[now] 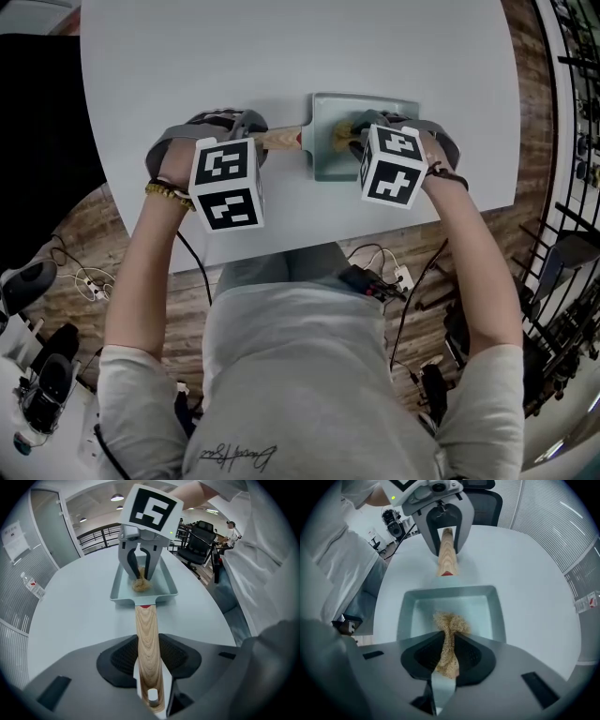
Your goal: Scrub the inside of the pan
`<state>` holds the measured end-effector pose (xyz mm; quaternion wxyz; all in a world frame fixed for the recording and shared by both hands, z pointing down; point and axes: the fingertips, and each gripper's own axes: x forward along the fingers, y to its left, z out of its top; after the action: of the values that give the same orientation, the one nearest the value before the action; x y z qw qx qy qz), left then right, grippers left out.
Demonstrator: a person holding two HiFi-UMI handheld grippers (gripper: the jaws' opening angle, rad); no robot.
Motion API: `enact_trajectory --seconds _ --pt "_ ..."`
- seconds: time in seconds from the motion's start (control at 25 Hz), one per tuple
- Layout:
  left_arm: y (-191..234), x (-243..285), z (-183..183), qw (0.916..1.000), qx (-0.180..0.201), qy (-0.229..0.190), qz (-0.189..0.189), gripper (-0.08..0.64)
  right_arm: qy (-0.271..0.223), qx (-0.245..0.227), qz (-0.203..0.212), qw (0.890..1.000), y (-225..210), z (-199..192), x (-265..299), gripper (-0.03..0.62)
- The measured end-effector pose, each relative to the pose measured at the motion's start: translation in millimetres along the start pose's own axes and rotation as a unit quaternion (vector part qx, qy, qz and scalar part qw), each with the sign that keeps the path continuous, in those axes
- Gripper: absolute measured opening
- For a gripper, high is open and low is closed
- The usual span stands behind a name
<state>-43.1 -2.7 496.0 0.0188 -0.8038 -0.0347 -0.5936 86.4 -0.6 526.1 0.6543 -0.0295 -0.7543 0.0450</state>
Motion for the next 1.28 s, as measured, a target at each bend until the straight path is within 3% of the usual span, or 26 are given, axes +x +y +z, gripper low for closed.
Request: enact_trajectory --seconds 0.36,0.56,1.0,1.28 --pt "-2.0 -2.4 1.9 1.0000 -0.004 -0.006 -0.001 0.146 0.002 0.018 -0.027 0.999 -43.2 -1.5 -6.6 0.078" --pt "-1.6 -2.5 1.6 0.9998 -0.017 -0.006 0.007 0.146 0.017 -0.015 -0.038 0.999 -36.0 -3.3 -5.8 0.078" --pt "0.1 -0.6 -3.4 0.9997 -0.023 -0.002 0.005 0.146 0.021 -0.021 0.002 1.000 18.7 -4.3 1.0 0.077" --pt "4.5 1.6 -4.1 0.9997 -0.024 0.000 0.001 0.146 0.021 -0.002 0.056 0.998 48.1 -7.7 3.8 0.077"
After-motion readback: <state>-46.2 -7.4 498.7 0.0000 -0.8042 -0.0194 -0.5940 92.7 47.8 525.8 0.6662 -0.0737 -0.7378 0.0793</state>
